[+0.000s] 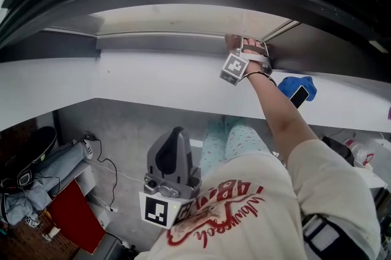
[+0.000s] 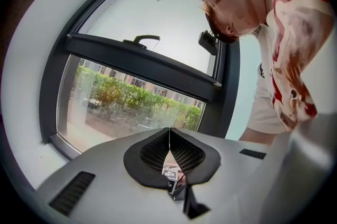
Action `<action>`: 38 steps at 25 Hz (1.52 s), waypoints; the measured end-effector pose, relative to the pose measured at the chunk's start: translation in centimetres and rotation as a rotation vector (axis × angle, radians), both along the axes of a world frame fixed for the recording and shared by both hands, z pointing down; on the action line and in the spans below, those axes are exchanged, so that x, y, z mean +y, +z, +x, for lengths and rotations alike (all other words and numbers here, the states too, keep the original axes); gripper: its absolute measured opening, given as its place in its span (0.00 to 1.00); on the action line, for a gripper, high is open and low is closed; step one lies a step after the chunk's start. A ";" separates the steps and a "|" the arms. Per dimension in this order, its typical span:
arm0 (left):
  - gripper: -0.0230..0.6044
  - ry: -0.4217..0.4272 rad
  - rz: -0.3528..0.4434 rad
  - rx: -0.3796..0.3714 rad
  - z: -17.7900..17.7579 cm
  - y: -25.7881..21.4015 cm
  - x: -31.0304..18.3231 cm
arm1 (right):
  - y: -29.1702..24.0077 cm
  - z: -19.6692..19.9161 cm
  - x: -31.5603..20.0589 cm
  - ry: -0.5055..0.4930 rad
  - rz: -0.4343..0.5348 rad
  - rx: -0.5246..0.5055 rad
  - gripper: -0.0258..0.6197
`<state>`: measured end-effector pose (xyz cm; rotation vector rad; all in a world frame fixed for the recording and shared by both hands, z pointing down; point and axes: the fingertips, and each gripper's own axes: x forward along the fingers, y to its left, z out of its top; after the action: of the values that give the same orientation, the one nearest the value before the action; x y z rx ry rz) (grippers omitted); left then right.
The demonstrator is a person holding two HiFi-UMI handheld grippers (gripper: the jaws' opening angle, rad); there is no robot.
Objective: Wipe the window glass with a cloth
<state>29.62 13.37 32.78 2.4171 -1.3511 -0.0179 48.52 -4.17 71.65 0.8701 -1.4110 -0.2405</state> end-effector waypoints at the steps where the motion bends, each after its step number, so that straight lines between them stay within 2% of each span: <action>1: 0.07 -0.005 -0.006 0.006 0.0 0.1 0.0 | 0.3 0.1 0.1 0.002 -0.005 0.003 0.16; 16: 0.07 -0.081 -0.031 -0.023 -2.1 1.6 1.5 | 5.7 0.9 0.7 -0.013 -0.120 0.080 0.16; 21: 0.07 -0.092 -0.062 -0.020 -2.4 1.9 1.9 | 6.6 1.3 1.1 0.019 -0.172 0.088 0.16; 24: 0.07 -0.094 -0.090 -0.023 -2.5 2.3 2.4 | 6.7 1.5 0.8 0.029 -0.167 0.090 0.16; 27: 0.07 -0.088 -0.060 -0.024 -2.6 2.0 2.4 | 5.2 0.8 0.0 0.020 -0.105 0.077 0.16; 30: 0.07 -0.081 -0.016 -0.018 -2.4 0.6 2.2 | 0.6 -2.1 -0.4 -0.061 0.029 -0.009 0.16; 34: 0.07 -0.060 0.066 -0.028 -1.9 -1.9 2.0 | -9.5 -5.2 -0.4 -0.124 0.219 -0.156 0.16; 38: 0.07 -0.019 0.126 -0.012 -1.8 -3.3 2.6 | -20.9 -5.7 0.0 -0.157 0.437 -0.184 0.16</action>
<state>27.82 15.97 29.48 2.5114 -1.4172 -0.0969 42.78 -4.17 50.79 1.1604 -1.6307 -0.6184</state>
